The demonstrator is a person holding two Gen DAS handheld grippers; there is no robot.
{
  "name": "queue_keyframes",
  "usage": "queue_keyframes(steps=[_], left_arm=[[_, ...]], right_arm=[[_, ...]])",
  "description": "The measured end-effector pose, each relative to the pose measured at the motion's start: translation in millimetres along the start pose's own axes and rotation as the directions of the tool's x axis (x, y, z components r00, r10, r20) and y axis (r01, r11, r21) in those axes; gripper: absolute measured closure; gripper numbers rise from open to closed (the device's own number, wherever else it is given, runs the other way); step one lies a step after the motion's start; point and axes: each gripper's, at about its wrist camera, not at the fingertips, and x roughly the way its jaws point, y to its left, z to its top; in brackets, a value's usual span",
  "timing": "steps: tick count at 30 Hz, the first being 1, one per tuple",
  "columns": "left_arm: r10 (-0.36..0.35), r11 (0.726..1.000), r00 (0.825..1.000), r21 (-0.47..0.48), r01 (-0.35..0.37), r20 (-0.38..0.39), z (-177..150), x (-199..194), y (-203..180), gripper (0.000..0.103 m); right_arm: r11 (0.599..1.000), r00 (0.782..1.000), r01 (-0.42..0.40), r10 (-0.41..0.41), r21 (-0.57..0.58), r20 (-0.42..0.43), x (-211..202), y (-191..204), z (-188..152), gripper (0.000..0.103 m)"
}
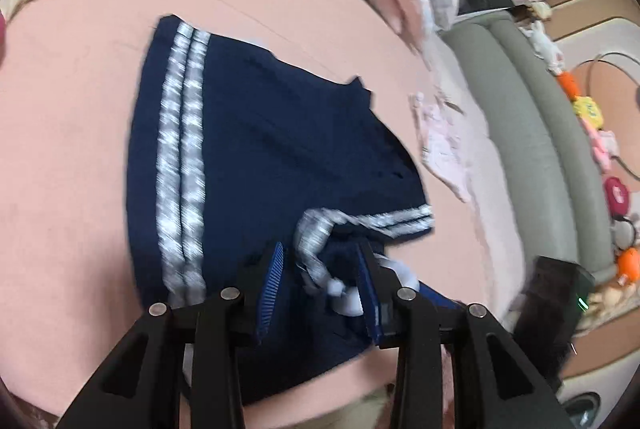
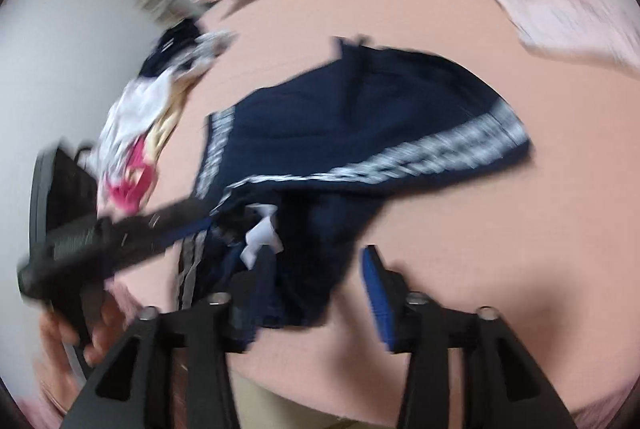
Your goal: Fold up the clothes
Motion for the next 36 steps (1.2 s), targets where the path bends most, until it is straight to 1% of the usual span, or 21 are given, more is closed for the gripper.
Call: queue_keyframes(steps=[3, 4, 5, 7, 8, 10, 11, 12, 13, 14, 16, 19, 21, 23, 25, 28, 31, 32, 33, 35, 36], left_arm=[[-0.020, 1.000, 0.998, -0.001, 0.020, -0.060, 4, 17, -3, 0.070], [-0.027, 1.000, 0.996, -0.001, 0.027, -0.080, 6, 23, -4, 0.070], [-0.032, 0.999, 0.995, -0.001, 0.033, -0.099, 7, 29, -5, 0.070], [0.005, 1.000, 0.993, 0.018, -0.003, -0.115, 8, 32, -6, 0.070], [0.024, 0.999, 0.992, 0.026, -0.021, -0.123, 8, 34, -6, 0.070], [0.017, 1.000, 0.987, 0.022, -0.013, -0.157, 6, 39, -4, 0.070], [0.009, 1.000, 0.987, 0.024, -0.005, -0.163, 4, 40, -5, 0.070], [0.002, 1.000, 0.986, 0.026, 0.002, -0.169, 2, 40, -5, 0.073], [0.017, 0.999, 0.986, 0.046, -0.009, -0.166, -1, 41, -9, 0.098], [0.034, 0.997, 0.985, 0.075, -0.021, -0.170, -3, 44, -14, 0.100], [0.040, 0.992, 0.982, 0.127, -0.017, -0.186, -9, 45, -24, 0.100], [0.000, 0.995, 0.982, 0.097, 0.018, -0.189, -13, 41, -23, 0.100], [-0.008, 0.998, 0.982, 0.066, 0.021, -0.188, -15, 38, -17, 0.098], [-0.012, 0.999, 0.982, 0.044, 0.021, -0.188, -17, 38, -14, 0.094], [-0.024, 0.999, 0.982, 0.030, 0.030, -0.190, -19, 39, -13, 0.086], [-0.041, 0.999, 0.981, 0.008, 0.044, -0.191, -22, 39, -11, 0.076], [-0.059, 0.998, 0.979, -0.012, 0.058, -0.193, -25, 40, -10, 0.076], [-0.074, 0.997, 0.978, -0.012, 0.073, -0.195, -24, 41, -11, 0.076], [-0.106, 0.994, 0.974, -0.028, 0.102, -0.201, -24, 43, -12, 0.076], [-0.170, 0.985, 0.965, -0.068, 0.159, -0.200, -24, 43, -11, 0.076], [-0.178, 0.983, 0.966, -0.082, 0.165, -0.190, -24, 43, -11, 0.076]], right_arm=[[0.993, 1.000, 0.021, -0.022, -0.117, -0.004, 11, 18, -4, 0.049], [0.991, 1.000, 0.017, -0.021, -0.129, -0.023, 16, 20, -7, 0.050], [0.989, 0.997, 0.027, -0.036, -0.144, -0.062, 24, 20, -9, 0.050], [0.967, 0.987, 0.117, -0.139, -0.226, -0.084, 32, 22, -17, 0.053], [0.940, 0.971, 0.202, -0.228, -0.273, -0.067, 34, 22, -23, 0.059], [0.935, 0.963, 0.240, -0.264, -0.263, -0.059, 30, 10, -28, 0.066], [0.940, 0.962, 0.247, -0.266, -0.236, -0.052, 24, 5, -28, 0.071], [0.945, 0.962, 0.254, -0.268, -0.207, -0.044, 18, 0, -27, 0.073], [0.939, 0.958, 0.274, -0.285, -0.205, -0.024, 14, -1, -24, 0.075], [0.933, 0.953, 0.295, -0.302, -0.204, -0.003, 11, -2, -21, 0.081], [0.953, 0.970, 0.239, -0.242, -0.186, 0.003, 2, -5, -17, 0.082], [0.963, 0.981, 0.189, -0.193, -0.191, -0.001, -6, -4, -16, 0.082], [0.961, 0.980, 0.189, -0.199, -0.202, -0.026, -2, -4, -21, 0.082], [0.964, 0.978, 0.188, -0.202, -0.189, -0.057, 6, -10, -25, 0.083], [0.969, 0.976, 0.188, -0.202, -0.159, -0.078, 12, -17, -28, 0.082], [0.977, 0.983, 0.167, -0.176, -0.133, -0.057, 8, -16, -21, 0.082], [0.988, 0.993, 0.104, -0.109, -0.114, -0.043, -4, -19, -16, 0.082], [0.990, 0.995, 0.089, -0.094, -0.110, -0.044, -7, -21, -15, 0.082], [0.992, 0.996, 0.074, -0.079, -0.105, -0.044, -10, -23, -14, 0.082], [0.991, 0.996, 0.081, -0.085, -0.105, -0.031, -17, -27, -11, 0.082], [0.990, 0.995, 0.091, -0.094, -0.105, -0.020, -20, -29, -10, 0.082]])
